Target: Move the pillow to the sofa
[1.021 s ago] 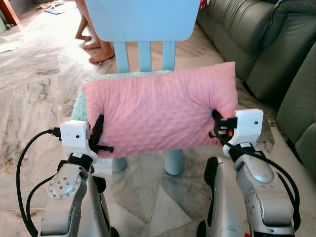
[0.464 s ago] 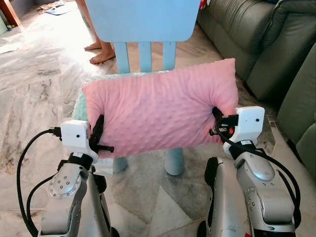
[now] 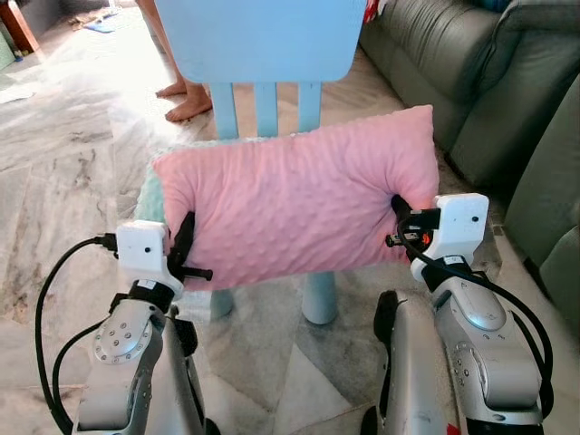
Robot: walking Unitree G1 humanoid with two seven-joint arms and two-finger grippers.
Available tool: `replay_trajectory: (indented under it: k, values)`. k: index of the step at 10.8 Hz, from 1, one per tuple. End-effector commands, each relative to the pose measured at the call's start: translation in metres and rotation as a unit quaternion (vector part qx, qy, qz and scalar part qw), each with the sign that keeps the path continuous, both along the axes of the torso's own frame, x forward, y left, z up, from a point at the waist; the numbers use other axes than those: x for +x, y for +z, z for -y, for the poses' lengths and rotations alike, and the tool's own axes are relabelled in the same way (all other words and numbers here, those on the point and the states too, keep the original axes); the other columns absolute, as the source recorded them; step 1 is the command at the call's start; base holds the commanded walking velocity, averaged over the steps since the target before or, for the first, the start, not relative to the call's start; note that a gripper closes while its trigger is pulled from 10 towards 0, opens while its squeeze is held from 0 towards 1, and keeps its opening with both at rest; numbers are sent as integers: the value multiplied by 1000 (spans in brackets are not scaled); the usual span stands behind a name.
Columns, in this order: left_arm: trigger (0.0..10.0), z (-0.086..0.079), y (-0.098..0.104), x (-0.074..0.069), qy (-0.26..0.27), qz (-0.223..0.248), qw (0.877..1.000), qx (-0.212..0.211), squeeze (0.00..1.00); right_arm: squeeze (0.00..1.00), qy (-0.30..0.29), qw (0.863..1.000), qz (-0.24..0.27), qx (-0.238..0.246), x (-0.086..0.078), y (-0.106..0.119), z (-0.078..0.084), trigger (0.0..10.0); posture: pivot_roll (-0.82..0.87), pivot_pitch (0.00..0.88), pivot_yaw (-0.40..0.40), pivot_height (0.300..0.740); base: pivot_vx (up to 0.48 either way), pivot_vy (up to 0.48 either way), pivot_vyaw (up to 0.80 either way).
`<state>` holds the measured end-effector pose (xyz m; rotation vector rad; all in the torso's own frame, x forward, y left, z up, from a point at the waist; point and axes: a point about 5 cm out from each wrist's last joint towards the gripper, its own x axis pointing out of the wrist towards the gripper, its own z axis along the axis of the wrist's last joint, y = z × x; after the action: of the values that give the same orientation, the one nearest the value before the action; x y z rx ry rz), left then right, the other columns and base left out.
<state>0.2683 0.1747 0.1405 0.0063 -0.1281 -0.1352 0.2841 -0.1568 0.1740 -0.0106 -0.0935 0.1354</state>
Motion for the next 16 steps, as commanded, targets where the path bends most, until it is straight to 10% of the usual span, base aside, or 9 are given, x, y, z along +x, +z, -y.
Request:
replay_trajectory:
  k: [1,16]
  values:
    - [10000,-1,3,1,1,5,1000,4,0,0,-10,1000,27,3,0,13,2,10000,-215,0,64,410,0,0,0]
    - [10000,12,-7,3,-23,-23,999,8,0,0,-4,1000,25,3,-1,14,2,10000,-229,0,60,680,0,0,0]
